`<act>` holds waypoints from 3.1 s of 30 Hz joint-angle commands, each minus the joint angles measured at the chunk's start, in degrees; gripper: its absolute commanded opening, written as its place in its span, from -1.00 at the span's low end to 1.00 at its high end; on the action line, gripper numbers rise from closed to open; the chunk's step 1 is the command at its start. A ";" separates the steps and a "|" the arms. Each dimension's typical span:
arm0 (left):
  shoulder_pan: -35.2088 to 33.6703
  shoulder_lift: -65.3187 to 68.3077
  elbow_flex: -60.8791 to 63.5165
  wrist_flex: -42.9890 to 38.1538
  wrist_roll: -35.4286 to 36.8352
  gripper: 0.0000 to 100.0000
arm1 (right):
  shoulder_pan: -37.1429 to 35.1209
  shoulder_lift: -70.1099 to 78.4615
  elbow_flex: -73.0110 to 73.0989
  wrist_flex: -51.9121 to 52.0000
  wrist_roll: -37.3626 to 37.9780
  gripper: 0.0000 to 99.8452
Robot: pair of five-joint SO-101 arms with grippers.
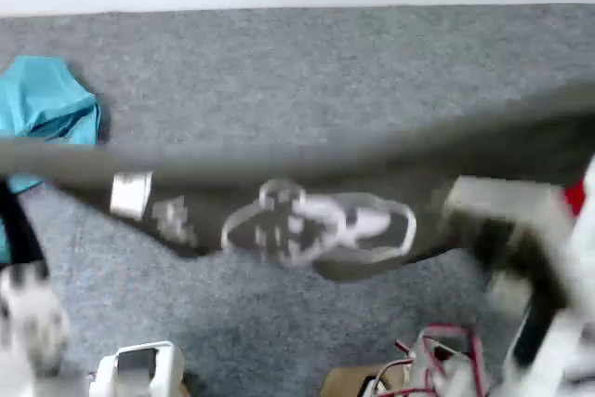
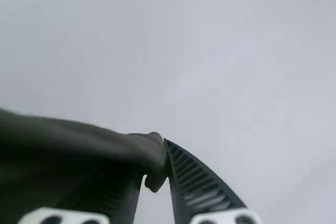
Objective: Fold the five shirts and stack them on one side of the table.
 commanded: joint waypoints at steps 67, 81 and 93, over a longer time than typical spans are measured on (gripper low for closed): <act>3.16 100.40 -20.09 -31.12 11.25 -0.99 | -14.20 54.64 46.51 -64.13 1.85 -0.98; 5.45 113.05 -47.16 -26.90 15.82 -0.99 | -13.41 54.73 46.42 -74.07 1.67 -0.98; 4.22 112.97 -48.48 -22.59 17.49 -0.87 | -11.38 54.29 46.51 -73.89 1.49 -0.60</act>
